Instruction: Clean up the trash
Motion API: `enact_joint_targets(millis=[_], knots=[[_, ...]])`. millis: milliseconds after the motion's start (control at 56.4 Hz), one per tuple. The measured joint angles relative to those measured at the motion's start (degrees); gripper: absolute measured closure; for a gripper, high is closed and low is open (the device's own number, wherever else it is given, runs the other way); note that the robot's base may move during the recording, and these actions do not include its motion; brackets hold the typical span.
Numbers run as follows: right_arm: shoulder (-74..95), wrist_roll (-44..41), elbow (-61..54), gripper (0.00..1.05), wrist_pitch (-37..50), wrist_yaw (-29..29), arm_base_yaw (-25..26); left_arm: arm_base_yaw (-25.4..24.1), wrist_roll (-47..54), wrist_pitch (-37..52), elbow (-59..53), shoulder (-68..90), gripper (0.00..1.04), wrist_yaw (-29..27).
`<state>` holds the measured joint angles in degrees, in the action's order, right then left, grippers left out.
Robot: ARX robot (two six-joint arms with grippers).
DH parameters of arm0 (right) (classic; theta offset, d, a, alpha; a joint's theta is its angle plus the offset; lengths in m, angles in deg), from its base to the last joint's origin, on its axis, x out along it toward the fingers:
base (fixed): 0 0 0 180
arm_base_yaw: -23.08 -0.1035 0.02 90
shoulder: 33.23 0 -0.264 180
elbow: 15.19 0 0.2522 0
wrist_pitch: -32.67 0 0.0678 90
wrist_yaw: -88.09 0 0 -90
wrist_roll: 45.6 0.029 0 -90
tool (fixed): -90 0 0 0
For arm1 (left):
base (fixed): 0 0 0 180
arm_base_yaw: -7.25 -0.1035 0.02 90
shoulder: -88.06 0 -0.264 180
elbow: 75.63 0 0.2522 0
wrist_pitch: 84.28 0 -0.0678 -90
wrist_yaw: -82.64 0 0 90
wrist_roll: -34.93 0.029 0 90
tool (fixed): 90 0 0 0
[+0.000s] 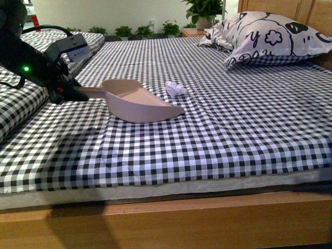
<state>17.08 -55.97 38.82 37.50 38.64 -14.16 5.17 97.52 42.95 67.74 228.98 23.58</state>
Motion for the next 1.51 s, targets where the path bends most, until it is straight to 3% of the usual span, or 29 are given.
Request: enact_joint_targets(millis=[89, 160, 213, 284, 461, 638, 904, 1312, 1507], knots=[[0.3, 1.4, 0.8, 0.83, -2.6, 1.1, 0.0, 0.0, 0.1, 0.0, 0.0, 0.0, 0.76, 0.0], [2.2, 6.9, 5.8, 0.83, -16.1, 3.3, 1.1, 0.0, 0.1, 0.0, 0.0, 0.0, 0.76, -0.1], [4.7, 12.0, 9.8, 0.83, -27.1, 0.8, 4.1, 0.0, 0.2, 0.0, 0.0, 0.0, 0.76, -0.1], [8.5, 15.3, 11.6, 0.83, -31.3, -3.4, 8.2, 0.0, 0.2, 0.0, 0.0, 0.0, 0.76, -0.1], [24.0, 14.0, 19.7, 0.83, -25.0, -12.0, 16.0, 0.1, 0.2, 0.0, 0.0, 0.0, 0.76, -0.1], [40.8, 9.9, 32.8, 0.83, -23.0, -16.2, 17.5, 0.1, 0.2, 0.0, 0.0, 0.0, 0.76, -0.1], [64.4, 0.2, 52.7, 0.83, -31.0, -14.3, 16.5, 0.1, 0.2, 0.0, 0.0, 0.0, 0.76, -0.1], [77.1, -10.1, 66.4, 0.83, -33.6, -6.2, 16.1, 0.1, 0.2, 0.0, 0.0, 0.0, 0.76, -0.1], [82.2, -7.2, 69.3, 0.83, -41.5, -10.6, 14.2, 0.1, 0.2, 0.0, 0.0, 0.0, 0.76, -0.1]])
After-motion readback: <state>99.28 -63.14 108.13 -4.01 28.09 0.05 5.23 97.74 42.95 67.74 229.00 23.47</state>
